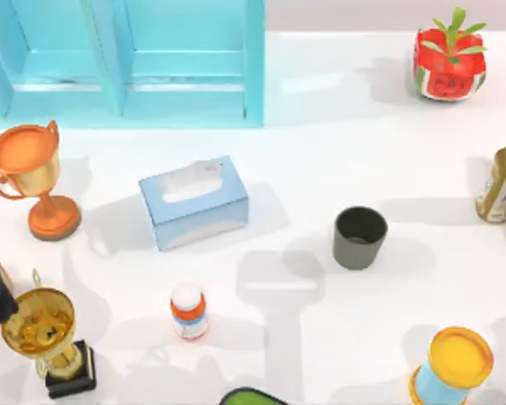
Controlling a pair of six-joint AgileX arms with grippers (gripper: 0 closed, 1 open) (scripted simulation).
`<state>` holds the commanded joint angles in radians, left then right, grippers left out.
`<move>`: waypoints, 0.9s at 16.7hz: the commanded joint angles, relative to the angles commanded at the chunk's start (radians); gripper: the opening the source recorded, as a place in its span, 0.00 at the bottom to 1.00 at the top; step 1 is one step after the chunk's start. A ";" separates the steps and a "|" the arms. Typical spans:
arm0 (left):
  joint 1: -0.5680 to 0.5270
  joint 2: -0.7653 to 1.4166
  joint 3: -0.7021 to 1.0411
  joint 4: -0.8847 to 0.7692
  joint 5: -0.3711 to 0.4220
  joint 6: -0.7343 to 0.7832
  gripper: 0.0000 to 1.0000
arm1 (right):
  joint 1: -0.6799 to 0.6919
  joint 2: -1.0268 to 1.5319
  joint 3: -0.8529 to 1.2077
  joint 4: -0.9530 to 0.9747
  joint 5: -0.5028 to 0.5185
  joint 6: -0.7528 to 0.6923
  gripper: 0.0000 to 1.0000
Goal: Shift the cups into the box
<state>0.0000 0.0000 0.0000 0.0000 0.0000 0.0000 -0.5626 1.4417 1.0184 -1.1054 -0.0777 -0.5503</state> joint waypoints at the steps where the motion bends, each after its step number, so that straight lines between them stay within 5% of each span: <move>1: 0.000 0.000 0.000 0.000 0.000 0.000 1.00 | 0.000 0.000 0.000 0.000 0.000 0.000 1.00; 8: 0.000 0.000 0.000 0.000 0.000 0.000 1.00 | 0.000 0.000 0.016 -0.015 -0.001 -0.001 1.00; 15: 0.000 0.000 0.000 0.000 0.000 0.000 1.00 | -0.007 0.010 0.279 -0.275 0.002 -0.007 1.00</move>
<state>0.0000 0.0000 0.0000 0.0000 0.0000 0.0000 -0.5694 1.4521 1.2970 -1.3809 -0.0760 -0.5569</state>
